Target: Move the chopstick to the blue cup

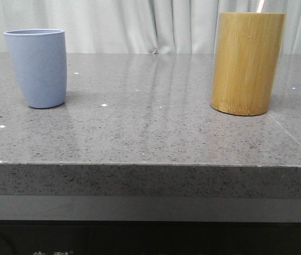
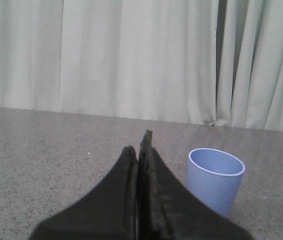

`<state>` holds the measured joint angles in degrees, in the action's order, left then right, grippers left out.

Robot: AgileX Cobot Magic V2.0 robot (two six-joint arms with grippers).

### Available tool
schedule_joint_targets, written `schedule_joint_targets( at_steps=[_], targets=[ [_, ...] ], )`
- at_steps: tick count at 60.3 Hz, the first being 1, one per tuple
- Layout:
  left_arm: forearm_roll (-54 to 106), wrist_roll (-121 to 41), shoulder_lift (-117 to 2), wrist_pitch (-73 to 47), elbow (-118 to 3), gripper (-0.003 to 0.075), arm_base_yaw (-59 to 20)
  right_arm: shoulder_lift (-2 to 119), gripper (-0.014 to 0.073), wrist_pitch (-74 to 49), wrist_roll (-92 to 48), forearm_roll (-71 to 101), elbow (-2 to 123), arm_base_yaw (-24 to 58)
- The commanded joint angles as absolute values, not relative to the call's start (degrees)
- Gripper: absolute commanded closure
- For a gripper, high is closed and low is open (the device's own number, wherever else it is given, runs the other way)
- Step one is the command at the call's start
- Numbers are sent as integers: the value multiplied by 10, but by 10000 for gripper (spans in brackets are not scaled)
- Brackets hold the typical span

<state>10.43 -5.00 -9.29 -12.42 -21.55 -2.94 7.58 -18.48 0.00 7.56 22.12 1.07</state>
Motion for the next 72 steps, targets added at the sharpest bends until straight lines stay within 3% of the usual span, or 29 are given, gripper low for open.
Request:
schedule_joint_targets(
  at_steps=[1, 13, 23, 29, 38, 42, 45, 65, 72],
  targets=[
    [103, -48, -162, -110, -278, 739, -34, 144, 695, -183, -3, 90, 291, 8],
    [103, -48, -278, -104, -333, 739, -34, 227, 695, -190, -3, 94, 349, 8],
    [103, -48, -299, -82, -338, 720, -34, 233, 674, -182, -3, 94, 354, 8],
    [103, -48, -299, -82, -338, 586, -34, 233, 522, -182, -3, 94, 354, 8],
    [103, -48, -299, -82, -338, 227, -34, 233, 163, -187, -3, 94, 351, 8],
    [103, -48, -301, -82, -338, 108, -34, 233, 56, -188, -3, 94, 346, 8],
    [103, -48, -301, -82, -338, 66, -34, 233, 22, -187, -3, 94, 342, 8],
    [116, -50, -303, -81, -341, 60, -35, 233, 22, -187, -3, 94, 335, 8],
    [115, -90, -348, -143, -384, 60, -38, 233, 22, -186, -3, 94, 335, 8]
  ],
)
